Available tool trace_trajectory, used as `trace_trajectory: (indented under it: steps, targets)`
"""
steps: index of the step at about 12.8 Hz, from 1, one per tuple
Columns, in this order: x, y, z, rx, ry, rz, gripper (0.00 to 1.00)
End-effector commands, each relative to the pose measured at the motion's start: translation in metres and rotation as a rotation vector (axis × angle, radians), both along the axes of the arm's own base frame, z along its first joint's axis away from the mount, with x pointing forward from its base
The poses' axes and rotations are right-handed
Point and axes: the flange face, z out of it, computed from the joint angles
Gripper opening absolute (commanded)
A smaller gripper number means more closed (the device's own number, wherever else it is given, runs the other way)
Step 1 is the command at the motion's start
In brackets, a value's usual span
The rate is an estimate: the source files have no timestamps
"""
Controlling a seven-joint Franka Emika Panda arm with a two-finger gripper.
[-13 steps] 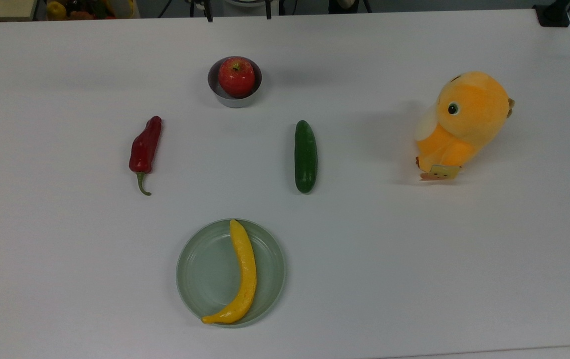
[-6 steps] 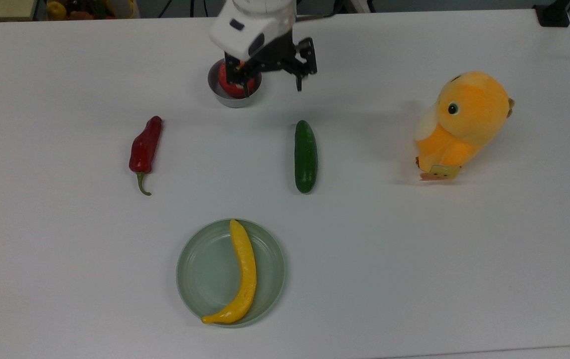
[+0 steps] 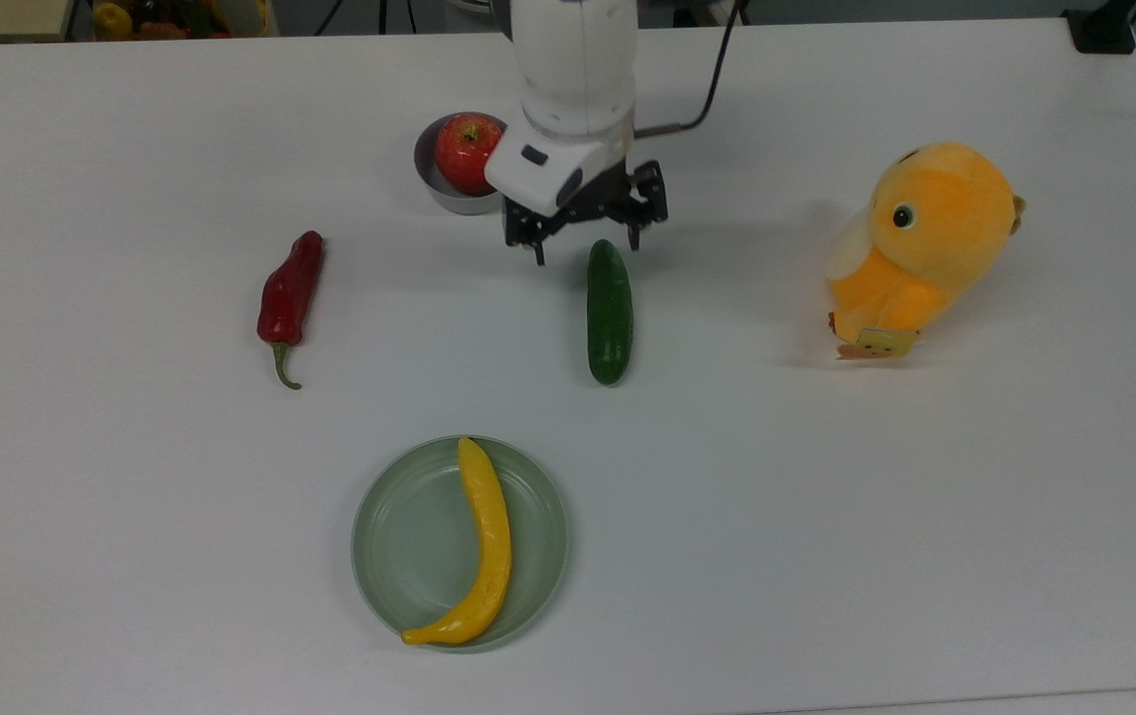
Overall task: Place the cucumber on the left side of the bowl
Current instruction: 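Move the gripper down over the green cucumber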
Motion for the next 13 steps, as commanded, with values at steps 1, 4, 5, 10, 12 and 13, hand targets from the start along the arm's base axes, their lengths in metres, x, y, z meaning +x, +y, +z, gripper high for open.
trace_trajectory:
  steps: [1, 4, 5, 10, 12, 13]
  targets:
    - [0.007, 0.017, -0.038, 0.019, -0.017, -0.051, 1.00]
    - [0.011, 0.021, -0.058, 0.016, -0.014, -0.041, 1.00]
    - [0.011, 0.024, -0.058, 0.019, -0.024, -0.037, 1.00]
    - [0.011, 0.026, -0.058, 0.020, -0.024, -0.037, 0.80]
    - [0.011, 0.025, -0.059, 0.020, -0.022, -0.040, 0.50]
    - [0.011, 0.026, -0.058, 0.020, -0.024, -0.037, 0.33]
